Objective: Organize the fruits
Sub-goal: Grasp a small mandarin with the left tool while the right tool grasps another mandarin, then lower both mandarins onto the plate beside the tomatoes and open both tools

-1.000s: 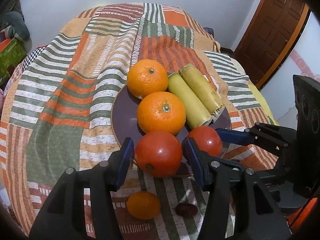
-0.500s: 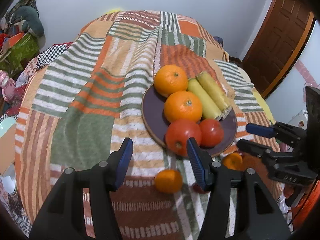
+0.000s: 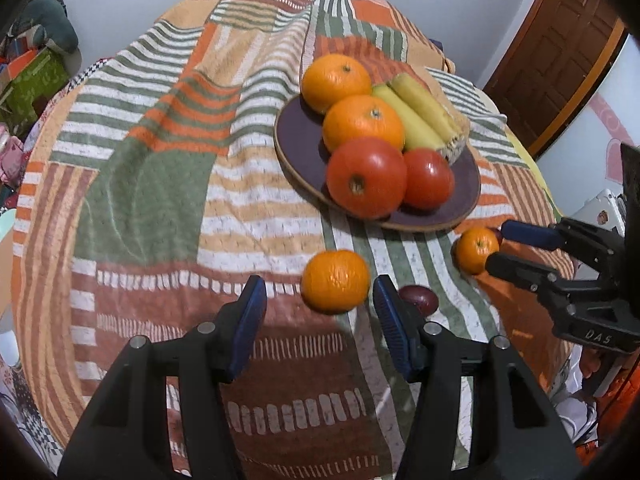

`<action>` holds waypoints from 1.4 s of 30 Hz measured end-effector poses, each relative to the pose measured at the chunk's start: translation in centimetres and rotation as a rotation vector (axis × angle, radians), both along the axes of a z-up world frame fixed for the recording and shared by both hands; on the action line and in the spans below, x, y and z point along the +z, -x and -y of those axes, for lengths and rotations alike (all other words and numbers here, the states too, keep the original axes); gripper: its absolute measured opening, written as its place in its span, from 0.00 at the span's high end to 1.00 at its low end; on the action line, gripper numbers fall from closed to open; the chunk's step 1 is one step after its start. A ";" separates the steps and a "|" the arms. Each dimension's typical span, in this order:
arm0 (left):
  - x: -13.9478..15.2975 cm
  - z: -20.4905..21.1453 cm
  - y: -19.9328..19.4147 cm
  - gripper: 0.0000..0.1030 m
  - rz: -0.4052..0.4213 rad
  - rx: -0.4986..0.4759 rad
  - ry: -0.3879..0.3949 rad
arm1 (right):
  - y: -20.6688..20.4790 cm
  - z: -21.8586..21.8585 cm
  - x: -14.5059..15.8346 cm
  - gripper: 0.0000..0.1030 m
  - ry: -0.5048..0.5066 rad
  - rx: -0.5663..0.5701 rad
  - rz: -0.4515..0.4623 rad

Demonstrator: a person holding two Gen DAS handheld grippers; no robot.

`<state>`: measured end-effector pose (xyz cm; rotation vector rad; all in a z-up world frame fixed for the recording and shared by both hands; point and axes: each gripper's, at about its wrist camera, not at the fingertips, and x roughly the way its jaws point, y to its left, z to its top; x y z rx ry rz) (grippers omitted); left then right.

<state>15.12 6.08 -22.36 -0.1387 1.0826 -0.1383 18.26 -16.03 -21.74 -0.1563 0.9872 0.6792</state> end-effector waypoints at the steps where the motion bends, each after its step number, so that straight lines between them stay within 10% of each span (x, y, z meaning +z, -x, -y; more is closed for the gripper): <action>1: -0.2 0.0 0.1 0.46 -0.003 -0.002 0.002 | -0.1 0.0 0.0 0.56 -0.001 0.001 0.003; 14: -0.9 0.9 -0.7 0.63 0.004 -0.029 0.023 | -0.2 -1.8 -0.6 0.58 0.027 0.036 0.033; 42: 4.4 -0.5 -3.5 0.64 0.161 0.024 -0.014 | -1.9 -0.9 2.5 0.71 -0.019 -0.014 0.128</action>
